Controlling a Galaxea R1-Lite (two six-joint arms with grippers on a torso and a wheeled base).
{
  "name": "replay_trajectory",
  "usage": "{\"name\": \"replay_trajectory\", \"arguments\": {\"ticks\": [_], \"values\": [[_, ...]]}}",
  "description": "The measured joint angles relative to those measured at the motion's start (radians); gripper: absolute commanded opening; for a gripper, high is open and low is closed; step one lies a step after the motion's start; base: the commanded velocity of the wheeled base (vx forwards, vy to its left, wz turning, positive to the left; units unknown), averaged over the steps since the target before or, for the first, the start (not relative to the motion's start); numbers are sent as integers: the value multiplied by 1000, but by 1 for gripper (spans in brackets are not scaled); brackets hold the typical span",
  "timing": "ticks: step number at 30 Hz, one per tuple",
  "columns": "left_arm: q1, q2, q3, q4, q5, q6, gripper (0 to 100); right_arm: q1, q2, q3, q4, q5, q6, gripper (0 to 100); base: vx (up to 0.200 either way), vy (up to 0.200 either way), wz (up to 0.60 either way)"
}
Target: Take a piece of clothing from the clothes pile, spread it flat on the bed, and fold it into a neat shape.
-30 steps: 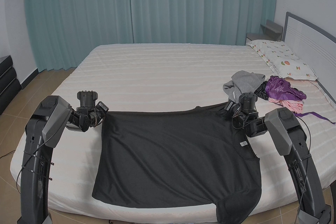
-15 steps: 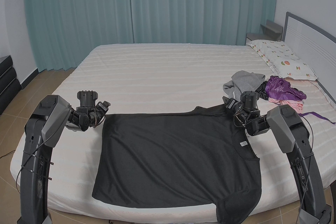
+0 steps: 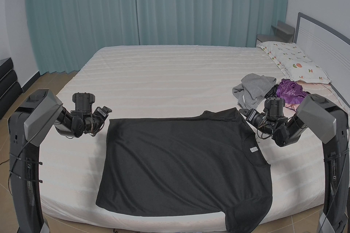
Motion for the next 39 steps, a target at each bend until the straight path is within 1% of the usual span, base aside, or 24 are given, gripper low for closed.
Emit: {"name": "replay_trajectory", "arguments": {"ticks": [5,11,12,16,20,23,26,27,31,34,35,39], "values": [[1,-103,184,-41,-37,-3,100,-1,-128,248,-69,47,29,100,0,0,0],[-3,-230,450,-122,-80,-7,100,-1,-255,547,-191,91,79,100,0,0,0],[-6,-251,493,-139,-87,-8,100,0,-273,591,-215,97,89,100,-200,0,0],[-19,-323,692,-213,-109,-13,100,6,-329,787,-326,120,124,100,-200,0,0],[-36,-381,891,-304,-128,-18,100,13,-357,980,-479,141,157,100,-200,0,0],[-49,-411,999,-381,-138,-19,100,20,-361,1094,-609,153,185,100,0,0,0],[-60,-426,1068,-467,-143,-18,100,24,-348,1171,-712,162,226,100,0,0,0],[-61,-426,1081,-486,-143,-17,100,26,-344,1185,-723,164,235,100,0,0,0],[-67,-414,1136,-590,-144,-16,100,28,-325,1228,-730,168,254,100,0,0,0],[-72,-403,1172,-643,-145,-15,100,29,-315,1241,-730,169,260,100,0,0,0],[-74,-401,1181,-651,-144,-16,100,30,-313,1243,-730,169,260,100,0,0,0],[-90,-396,1200,-656,-144,-16,100,31,-306,1247,-731,169,261,100,0,-200,0]]}}
